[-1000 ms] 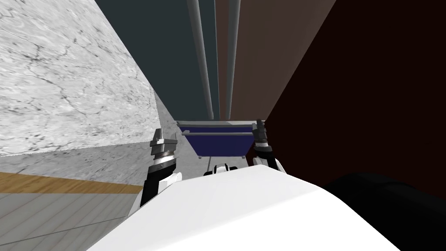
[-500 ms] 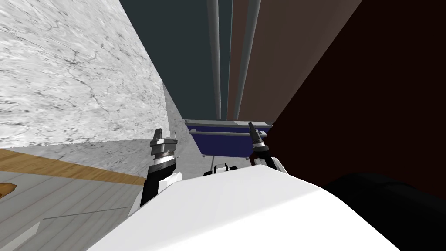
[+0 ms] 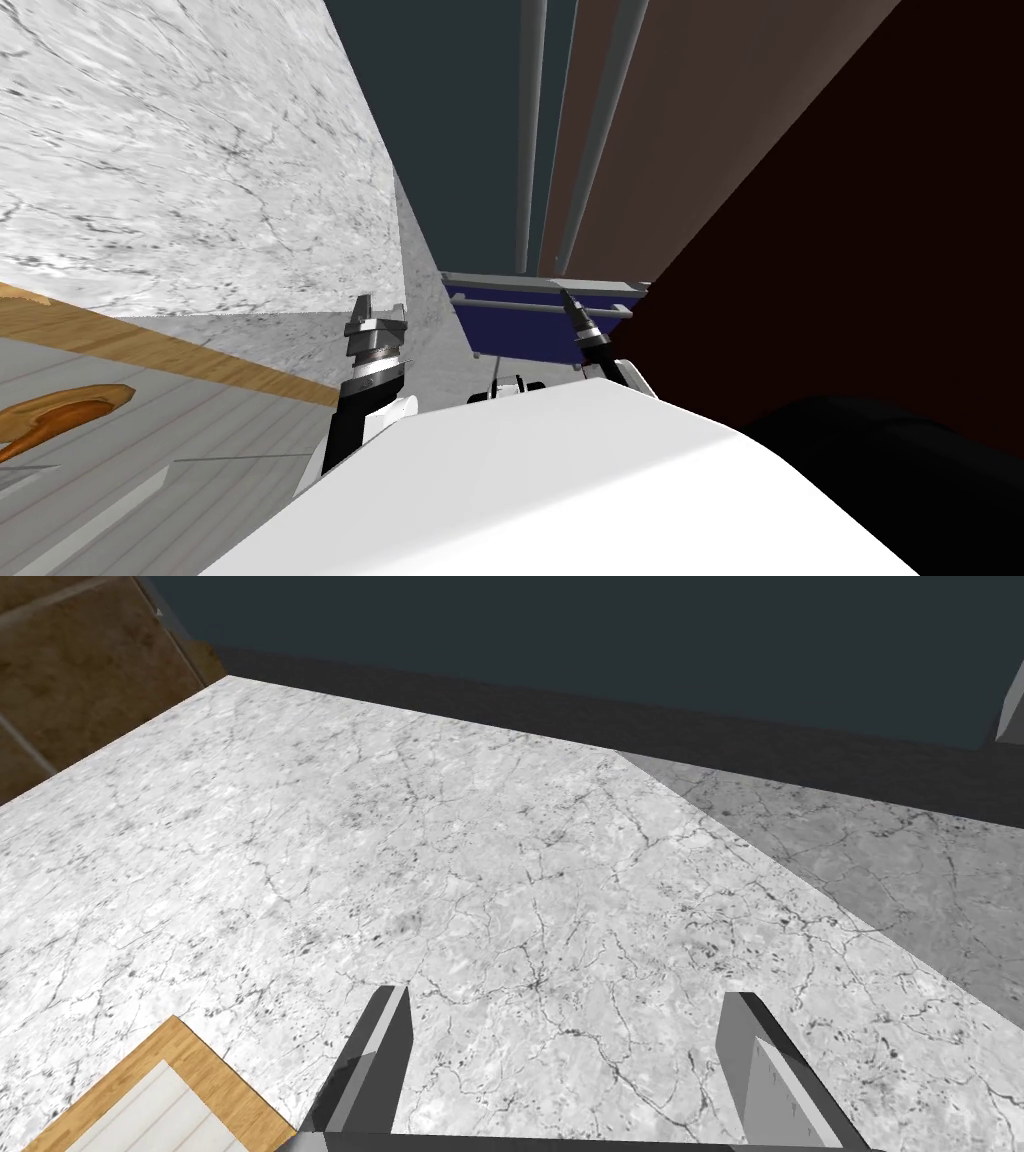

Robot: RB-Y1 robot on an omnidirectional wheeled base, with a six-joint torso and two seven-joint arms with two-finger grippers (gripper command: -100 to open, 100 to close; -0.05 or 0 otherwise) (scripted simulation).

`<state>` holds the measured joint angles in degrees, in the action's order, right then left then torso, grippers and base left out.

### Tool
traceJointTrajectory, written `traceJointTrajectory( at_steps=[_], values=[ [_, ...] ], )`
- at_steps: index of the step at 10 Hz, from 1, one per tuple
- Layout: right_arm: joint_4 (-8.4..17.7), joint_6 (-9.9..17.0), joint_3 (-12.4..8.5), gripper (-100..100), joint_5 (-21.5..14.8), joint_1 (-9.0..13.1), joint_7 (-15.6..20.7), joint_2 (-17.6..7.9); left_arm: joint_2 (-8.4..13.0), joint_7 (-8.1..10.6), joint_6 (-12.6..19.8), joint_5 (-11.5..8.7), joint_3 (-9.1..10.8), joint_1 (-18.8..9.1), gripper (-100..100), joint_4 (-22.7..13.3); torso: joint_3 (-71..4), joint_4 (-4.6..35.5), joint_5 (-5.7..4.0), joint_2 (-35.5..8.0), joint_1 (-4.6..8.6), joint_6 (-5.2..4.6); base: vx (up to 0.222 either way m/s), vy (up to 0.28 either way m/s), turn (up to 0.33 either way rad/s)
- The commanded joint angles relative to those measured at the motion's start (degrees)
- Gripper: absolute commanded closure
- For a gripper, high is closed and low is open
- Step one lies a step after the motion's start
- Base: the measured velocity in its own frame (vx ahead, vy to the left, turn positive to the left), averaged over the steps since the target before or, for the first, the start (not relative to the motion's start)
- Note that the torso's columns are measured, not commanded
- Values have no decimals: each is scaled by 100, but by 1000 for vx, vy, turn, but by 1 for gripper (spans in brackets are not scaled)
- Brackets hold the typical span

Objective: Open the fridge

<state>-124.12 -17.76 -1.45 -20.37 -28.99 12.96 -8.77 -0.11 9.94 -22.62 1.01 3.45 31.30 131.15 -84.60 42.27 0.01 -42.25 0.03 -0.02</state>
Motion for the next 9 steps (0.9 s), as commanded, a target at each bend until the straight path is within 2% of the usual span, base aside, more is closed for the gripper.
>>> traceJointTrajectory(
  at_steps=[1, 2, 3, 4, 5, 6, 7, 8, 9],
  values=[
    [51, 273, 20, -100, -373, -23, 94, -43, 0, 0, 0, 0, 0, 0, 0, 0, 1, 0, -3, -1, 2, 3, 7, 67, 68],
    [133, 477, 33, -100, -580, -17, 183, -74, 0, 0, 0, 0, 0, 0, 0, 0, 4, 2, -3, -7, 7, 1, 16, 89, 116],
    [133, 489, 33, -100, -666, -17, 183, -74, 0, 0, 0, 0, 0, 0, 0, 0, 4, 2, -1, -4, -5, 3, 22, 80, 64],
    [219, 714, 48, -100, -872, -11, 275, -103, 0, 0, 0, 0, 0, 0, 0, 0, 2, 1, 0, -2, -3, 1, 31, 94, 148],
    [219, 714, 48, -100, -971, -11, 275, -103, 0, 0, 0, 0, 0, 0, 0, 0, 0, 0, 0, 1, -8, 4, 21, 83, 65],
    [310, 948, 63, -100, -1180, -4, 370, -134, 0, 0, 0, 0, 0, 0, 0, 0, 3, 1, 0, -4, -2, 1, 8, 108, 122],
    [310, 948, 63, -100, -1286, -4, 370, -134, 0, 0, 0, 0, 0, 0, 0, 0, 6, 2, 0, -8, -9, 4, 17, 85, 74],
    [408, 1171, 78, -100, -1490, 5, 468, -167, 0, 0, 0, 0, 0, 0, 0, 0, 4, 2, -1, -6, 2, 1, 26, 93, 154],
    [408, 1190, 78, -100, -1612, 5, 468, -167, 0, 0, 0, 0, 0, 0, 0, 0, 2, 1, -2, -2, -2, 4, 19, 80, 73]
  ],
)
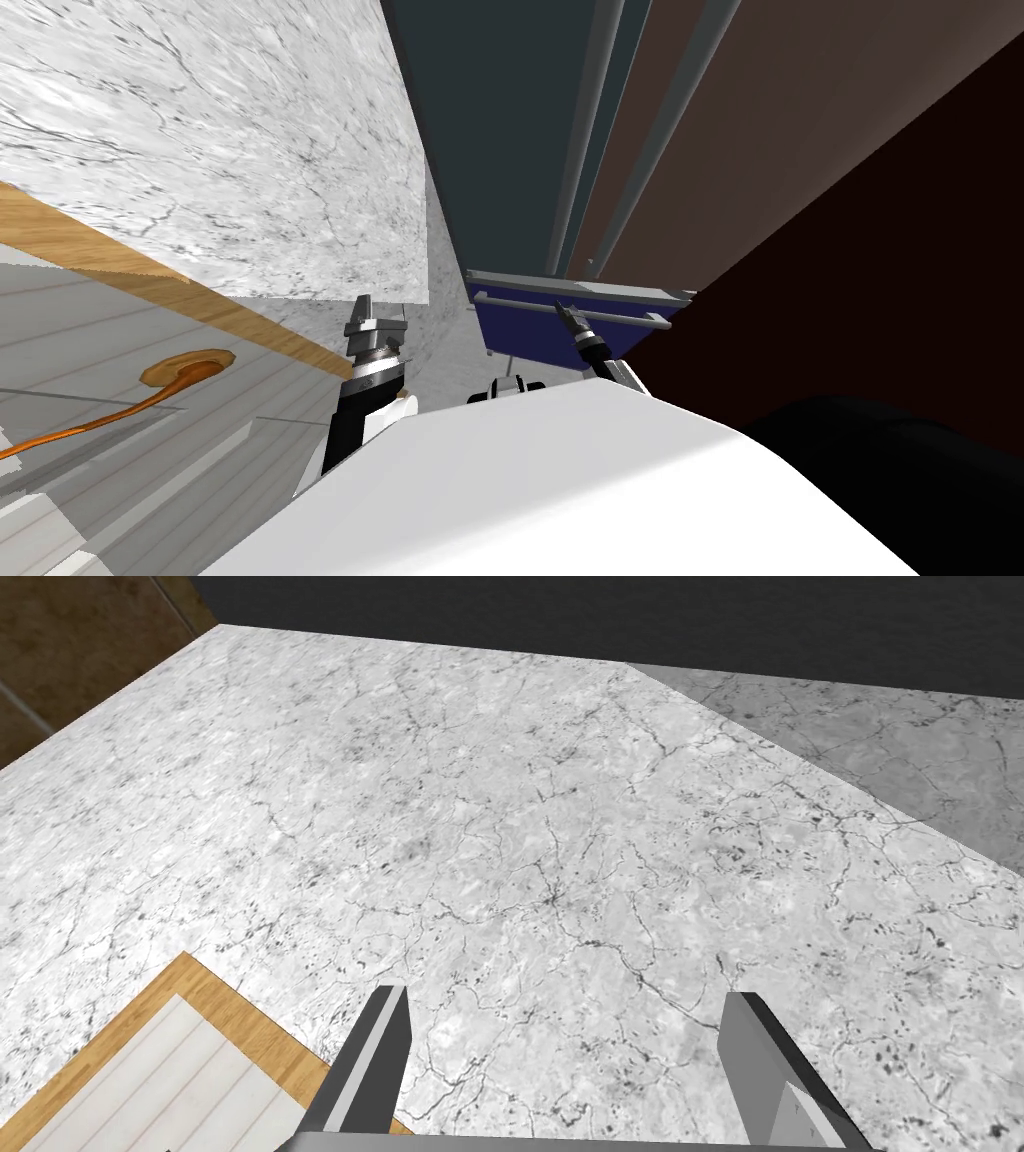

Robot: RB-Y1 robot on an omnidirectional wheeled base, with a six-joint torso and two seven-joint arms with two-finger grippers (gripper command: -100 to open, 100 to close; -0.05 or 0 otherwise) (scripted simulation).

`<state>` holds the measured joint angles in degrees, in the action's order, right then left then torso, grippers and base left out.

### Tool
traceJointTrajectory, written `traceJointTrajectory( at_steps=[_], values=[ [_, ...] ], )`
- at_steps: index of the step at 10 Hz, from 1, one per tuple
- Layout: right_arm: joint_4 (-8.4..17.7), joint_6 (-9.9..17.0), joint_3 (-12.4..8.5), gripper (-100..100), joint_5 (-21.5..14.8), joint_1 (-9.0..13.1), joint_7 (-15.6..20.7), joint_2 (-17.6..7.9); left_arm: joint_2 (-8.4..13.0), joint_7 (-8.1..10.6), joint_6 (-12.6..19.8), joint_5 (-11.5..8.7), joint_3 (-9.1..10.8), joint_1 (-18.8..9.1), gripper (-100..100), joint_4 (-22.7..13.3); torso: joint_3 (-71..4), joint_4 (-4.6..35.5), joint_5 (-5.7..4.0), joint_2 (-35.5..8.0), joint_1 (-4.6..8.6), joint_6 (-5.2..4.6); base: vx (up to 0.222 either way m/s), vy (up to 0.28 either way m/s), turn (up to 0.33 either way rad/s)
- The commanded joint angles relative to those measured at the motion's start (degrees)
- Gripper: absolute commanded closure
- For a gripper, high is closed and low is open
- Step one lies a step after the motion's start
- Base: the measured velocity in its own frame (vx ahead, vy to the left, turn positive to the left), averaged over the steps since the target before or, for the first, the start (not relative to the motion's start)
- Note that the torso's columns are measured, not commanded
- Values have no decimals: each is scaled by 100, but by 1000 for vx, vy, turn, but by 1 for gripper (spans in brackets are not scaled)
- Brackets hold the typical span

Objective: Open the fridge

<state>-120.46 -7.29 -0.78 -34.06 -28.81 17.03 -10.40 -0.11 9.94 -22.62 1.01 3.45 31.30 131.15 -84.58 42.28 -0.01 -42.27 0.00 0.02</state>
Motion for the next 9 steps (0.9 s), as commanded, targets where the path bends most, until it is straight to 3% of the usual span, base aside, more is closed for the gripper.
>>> traceJointTrajectory(
  at_steps=[1, 2, 3, 9],
  values=[
    [146, 364, 27, -100, -436, -4, 161, -37, 0, 0, 0, 0, 1, 1, 0, 0, 1, 0, 0, -3, 5, -4, 22, 107, 142],
    [146, 392, 27, -100, -576, -4, 161, -37, 0, 0, 0, 0, 0, 0, 0, 0, 0, 0, 2, 0, -6, 0, 30, 85, 74],
    [258, 605, 43, -100, -754, 7, 263, -70, 0, 0, 0, 0, 1, 1, 0, 0, -1, 0, 1, 0, 2, -3, 38, 99, 129],
    [638, 1311, 94, -100, -1819, 49, 575, -152, 0, 0, 0, 0, 1, 1, 0, 0, 1, 1, 2, -3, 2, -4, 36, 95, 112]
  ],
)
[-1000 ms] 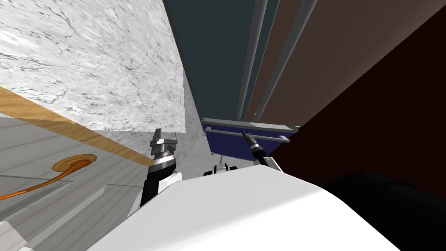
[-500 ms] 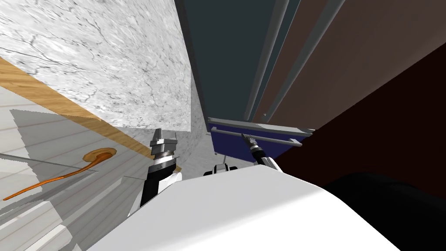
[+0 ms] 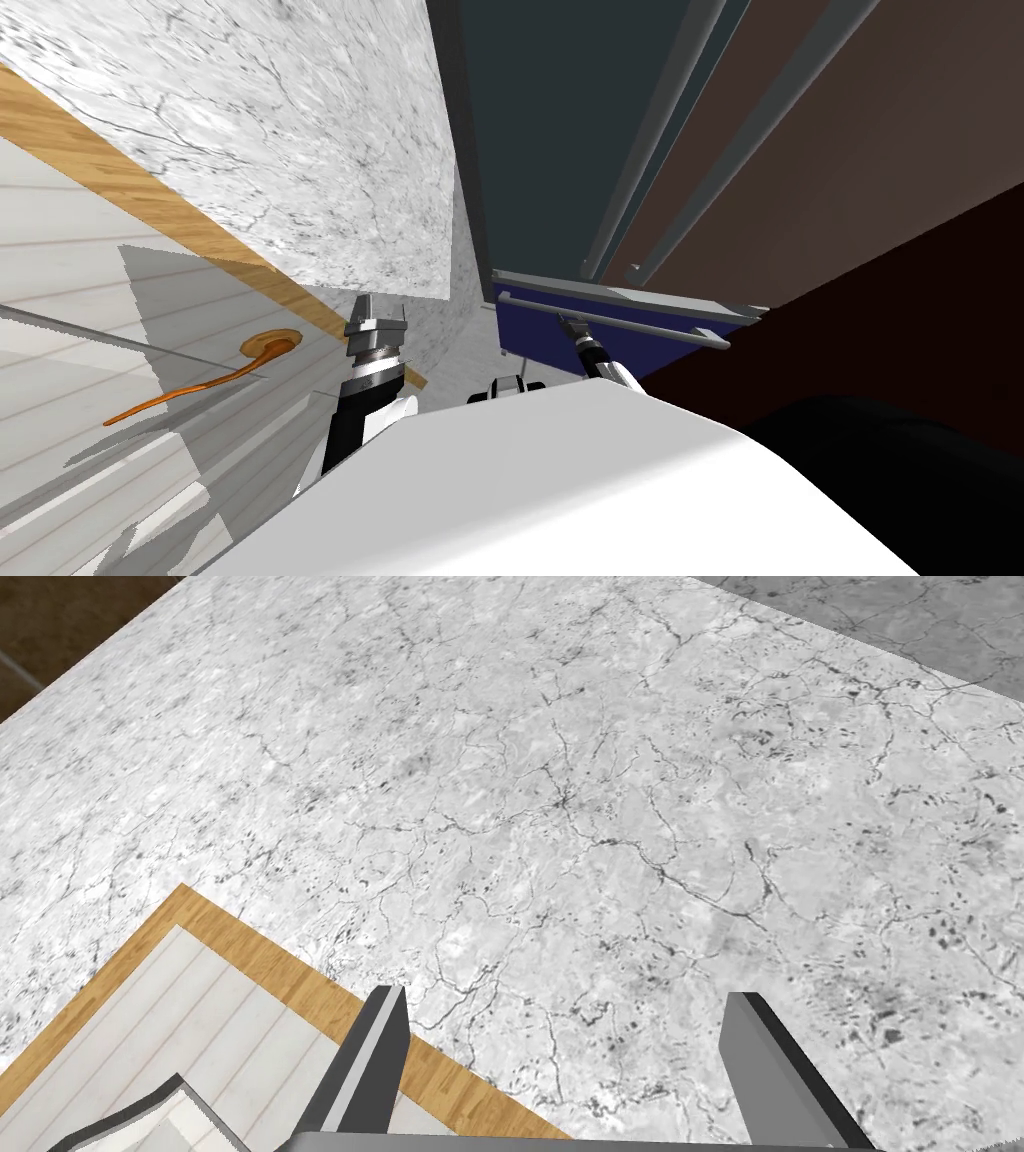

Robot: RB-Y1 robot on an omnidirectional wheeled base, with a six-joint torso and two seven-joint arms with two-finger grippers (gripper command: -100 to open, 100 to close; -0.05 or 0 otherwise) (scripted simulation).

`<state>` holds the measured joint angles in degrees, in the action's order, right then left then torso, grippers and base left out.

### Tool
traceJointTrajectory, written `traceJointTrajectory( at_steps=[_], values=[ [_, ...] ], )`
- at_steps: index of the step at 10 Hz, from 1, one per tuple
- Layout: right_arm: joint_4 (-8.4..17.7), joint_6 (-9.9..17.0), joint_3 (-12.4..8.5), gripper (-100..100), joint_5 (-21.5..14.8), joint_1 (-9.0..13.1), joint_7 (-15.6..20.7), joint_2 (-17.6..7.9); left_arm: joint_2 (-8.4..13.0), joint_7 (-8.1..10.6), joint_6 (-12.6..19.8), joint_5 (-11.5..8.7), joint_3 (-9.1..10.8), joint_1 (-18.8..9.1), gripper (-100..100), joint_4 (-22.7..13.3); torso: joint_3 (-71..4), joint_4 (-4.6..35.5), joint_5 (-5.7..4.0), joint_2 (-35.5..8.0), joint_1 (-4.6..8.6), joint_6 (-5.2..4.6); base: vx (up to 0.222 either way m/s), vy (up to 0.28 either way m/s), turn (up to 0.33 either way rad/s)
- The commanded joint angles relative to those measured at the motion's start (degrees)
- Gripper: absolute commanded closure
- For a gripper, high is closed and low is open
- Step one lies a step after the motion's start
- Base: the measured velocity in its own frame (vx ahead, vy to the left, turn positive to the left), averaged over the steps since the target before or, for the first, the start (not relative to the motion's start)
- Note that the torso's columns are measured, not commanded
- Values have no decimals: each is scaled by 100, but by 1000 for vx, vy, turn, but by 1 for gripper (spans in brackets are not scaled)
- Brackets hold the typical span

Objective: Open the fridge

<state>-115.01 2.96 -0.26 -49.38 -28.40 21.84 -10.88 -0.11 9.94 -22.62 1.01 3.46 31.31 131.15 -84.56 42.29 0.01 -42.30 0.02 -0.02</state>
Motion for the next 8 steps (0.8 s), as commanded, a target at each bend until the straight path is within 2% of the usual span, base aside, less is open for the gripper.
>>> traceJointTrajectory(
  at_steps=[1, 4, 5, 6, 7, 8],
  values=[
    [93, 399, 43, -100, -429, 8, 94, -105, 0, 0, 0, 0, 0, -1, 0, 0, -6, -8, -11, 17, 2, 20, 29, 80, 74],
    [381, 821, 77, -100, -1024, 43, 303, -144, 0, 0, 0, 0, 0, 0, 0, 0, -27, -20, -15, 50, 6, 26, 34, 101, 113],
    [381, 958, 77, -100, -1132, 43, 303, -144, 0, 0, 0, 0, 0, 0, 0, 0, -31, -23, -19, 63, 1, 43, 29, 84, 77],
    [535, 1161, 95, -100, -1321, 63, 406, -162, 0, 0, 0, 0, 0, 0, 0, 0, -37, -25, -23, 74, 14, 51, 45, 87, 190],
    [535, 1231, 95, -100, -1483, 63, 406, -162, 0, 0, 0, 0, 0, 0, 0, 0, -42, -28, -25, 82, 12, 51, 37, 70, 53],
    [694, 1445, 112, -100, -1681, 85, 508, -179, 0, 0, 0, 0, 1, 0, 0, 0, -43, -25, -23, 82, 15, 55, 48, 105, 145]
  ],
)
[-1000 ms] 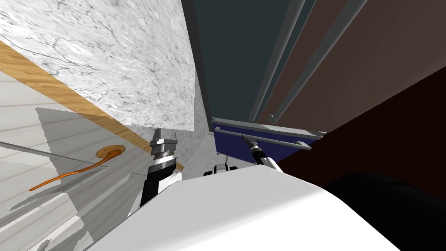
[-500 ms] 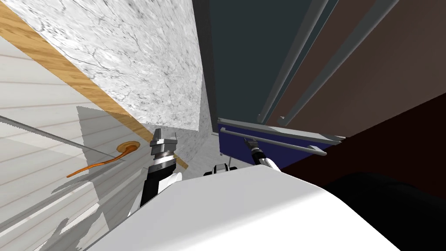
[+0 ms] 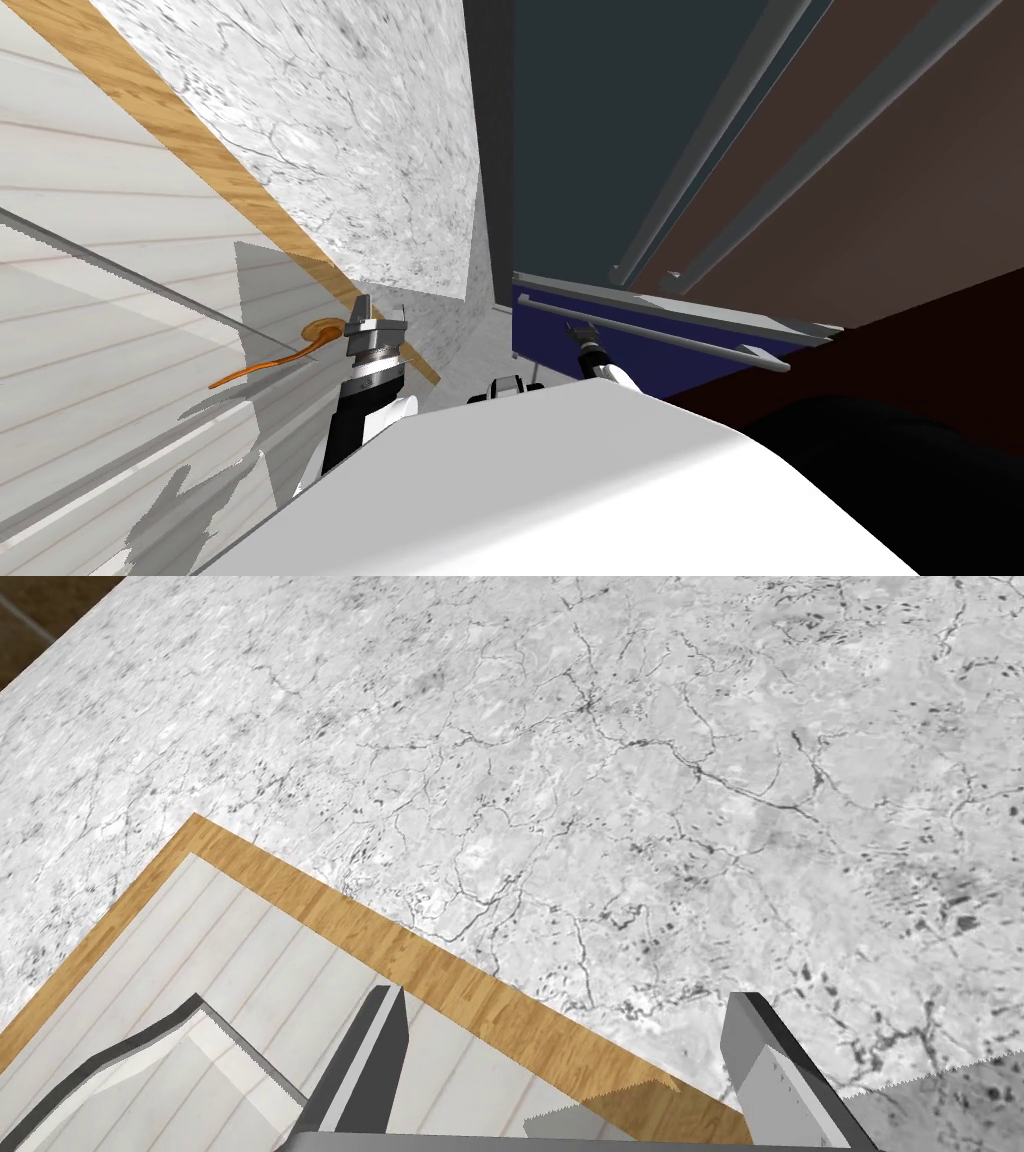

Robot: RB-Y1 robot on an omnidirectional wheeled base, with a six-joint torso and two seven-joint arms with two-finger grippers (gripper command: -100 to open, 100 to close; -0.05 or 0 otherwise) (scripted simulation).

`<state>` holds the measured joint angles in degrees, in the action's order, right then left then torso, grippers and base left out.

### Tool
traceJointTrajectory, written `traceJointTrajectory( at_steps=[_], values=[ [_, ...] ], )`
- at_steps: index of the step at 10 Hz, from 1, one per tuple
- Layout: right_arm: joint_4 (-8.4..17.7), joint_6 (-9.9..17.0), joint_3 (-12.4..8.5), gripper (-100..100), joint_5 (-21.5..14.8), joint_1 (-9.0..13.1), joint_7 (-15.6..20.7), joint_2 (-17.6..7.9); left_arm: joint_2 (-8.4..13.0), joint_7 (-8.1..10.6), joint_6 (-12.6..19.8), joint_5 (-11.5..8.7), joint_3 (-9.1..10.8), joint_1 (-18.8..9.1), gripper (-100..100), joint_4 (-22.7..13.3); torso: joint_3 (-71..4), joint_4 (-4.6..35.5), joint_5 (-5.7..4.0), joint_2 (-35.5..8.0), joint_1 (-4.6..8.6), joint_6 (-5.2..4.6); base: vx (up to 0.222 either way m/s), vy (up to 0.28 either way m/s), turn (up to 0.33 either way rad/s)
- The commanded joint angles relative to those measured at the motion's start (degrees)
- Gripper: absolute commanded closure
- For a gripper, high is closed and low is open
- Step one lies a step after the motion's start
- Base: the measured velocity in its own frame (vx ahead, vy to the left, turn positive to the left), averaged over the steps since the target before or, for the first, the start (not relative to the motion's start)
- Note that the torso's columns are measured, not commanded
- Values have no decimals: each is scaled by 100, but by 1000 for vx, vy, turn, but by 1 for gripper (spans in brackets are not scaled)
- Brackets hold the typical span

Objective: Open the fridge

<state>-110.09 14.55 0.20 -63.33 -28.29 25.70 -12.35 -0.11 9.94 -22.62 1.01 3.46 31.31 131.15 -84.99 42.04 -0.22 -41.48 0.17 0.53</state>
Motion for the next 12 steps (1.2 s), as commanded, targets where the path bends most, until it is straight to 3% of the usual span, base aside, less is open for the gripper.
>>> traceJointTrajectory(
  at_steps=[1, 2, 3, 4, 5, 6, 8, 9, 10, 11, 12],
  values=[
    [202, 345, 66, -100, -437, 74, 123, -31, 0, 0, 0, 0, -1, -1, 0, 0, -4, -6, -6, 15, -12, 16, 39, 102, 72],
    [365, 598, 83, -100, -620, 96, 223, -48, 0, 0, 0, 0, 0, 0, 0, 0, -8, -5, -2, 16, -9, 12, 50, 96, 127],
    [365, 617, 83, -100, -782, 96, 223, -48, 0, 0, 0, 0, -1, -1, 0, 0, -11, -6, -6, 27, -4, 24, 44, 75, 113],
    [531, 885, 101, -100, -957, 119, 322, -64, 0, 0, 0, 0, 0, 0, 0, 0, -11, 2, 2, 20, 3, 18, 46, 100, 129],
    [531, 885, 101, -100, -1097, 119, 322, -64, 0, 0, 0, 0, -1, 0, 0, 0, -8, 5, 6, 17, -7, 17, 43, 90, 64],
    [699, 1150, 118, -100, -1269, 143, 419, -82, 0, 0, 0, 0, 0, 0, 0, 0, -1, 11, 13, -1, -8, 4, 48, 92, 139],
    [699, 1150, 118, -100, -1453, 143, 419, -82, 0, 0, 0, 0, 0, 0, 0, 0, 2, 19, 18, -5, -7, 17, 34, 43, 31],
    [867, 1408, 134, -100, -1629, 168, 513, -103, 1, 0, 0, 0, 1, 0, 0, 0, 5, 24, 21, -12, -12, 23, 45, 57, 138],
    [867, 1408, 134, -100, -1777, 168, 513, -103, 0, 0, 0, 0, 0, -1, 0, 0, -1, 19, 20, 6, -25, 30, 38, 68, 94],
    [1034, 1660, 150, -100, -1967, 192, 604, -127, 0, 0, 0, 0, 0, 0, 0, 0, -8, 19, 26, 11, -31, 32, 52, 92, 128],
    [1034, 1660, 150, -100, -2091, 192, 604, -127, 0, 0, 0, 0, 0, 0, 0, 0, -10, 19, 29, 15, -41, 33, 46, 73, 63]
  ],
)
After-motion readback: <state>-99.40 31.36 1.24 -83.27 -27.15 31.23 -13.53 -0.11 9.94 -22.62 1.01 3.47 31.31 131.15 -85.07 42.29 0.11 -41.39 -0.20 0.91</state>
